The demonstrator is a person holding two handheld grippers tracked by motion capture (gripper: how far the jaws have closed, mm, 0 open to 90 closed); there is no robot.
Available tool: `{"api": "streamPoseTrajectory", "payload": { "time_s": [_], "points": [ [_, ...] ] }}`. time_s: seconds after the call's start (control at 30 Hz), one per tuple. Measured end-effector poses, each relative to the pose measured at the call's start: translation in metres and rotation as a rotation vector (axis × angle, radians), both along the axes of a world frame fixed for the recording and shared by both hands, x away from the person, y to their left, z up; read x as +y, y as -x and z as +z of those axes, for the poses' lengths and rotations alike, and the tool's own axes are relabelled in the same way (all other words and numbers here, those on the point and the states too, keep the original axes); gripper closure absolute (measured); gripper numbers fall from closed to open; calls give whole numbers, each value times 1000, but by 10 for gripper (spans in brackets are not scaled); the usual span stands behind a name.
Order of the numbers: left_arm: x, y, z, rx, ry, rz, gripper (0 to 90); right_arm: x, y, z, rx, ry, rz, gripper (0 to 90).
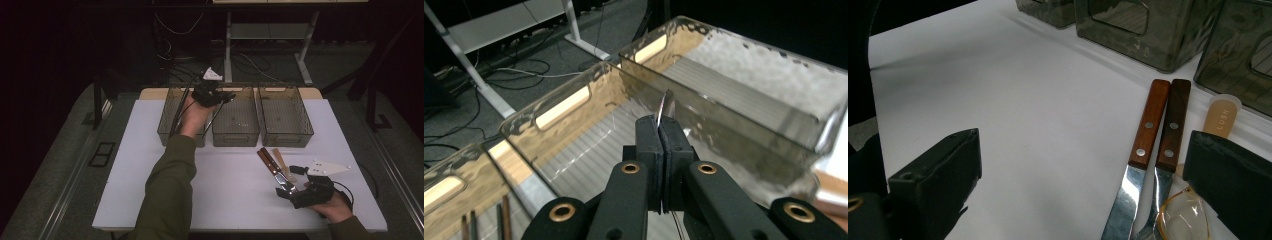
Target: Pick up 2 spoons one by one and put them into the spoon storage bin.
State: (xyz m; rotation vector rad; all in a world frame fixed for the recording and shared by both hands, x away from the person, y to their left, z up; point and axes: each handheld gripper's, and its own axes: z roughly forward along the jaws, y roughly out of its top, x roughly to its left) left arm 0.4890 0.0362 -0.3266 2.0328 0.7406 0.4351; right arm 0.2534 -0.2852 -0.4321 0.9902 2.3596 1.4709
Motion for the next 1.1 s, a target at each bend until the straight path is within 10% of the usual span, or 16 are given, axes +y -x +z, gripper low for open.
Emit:
{"api": "streamPoseTrajectory", "payload": {
  "time_s": [0.57,1.1],
  "points": [
    [-38,-22,-21,-33,-21,59,872,-1,0,1,-5,-9,3,24],
    [-12,13,-18,18,-4,-31,502,2,-1,-1,-2,8,4,24]
  ]
}}
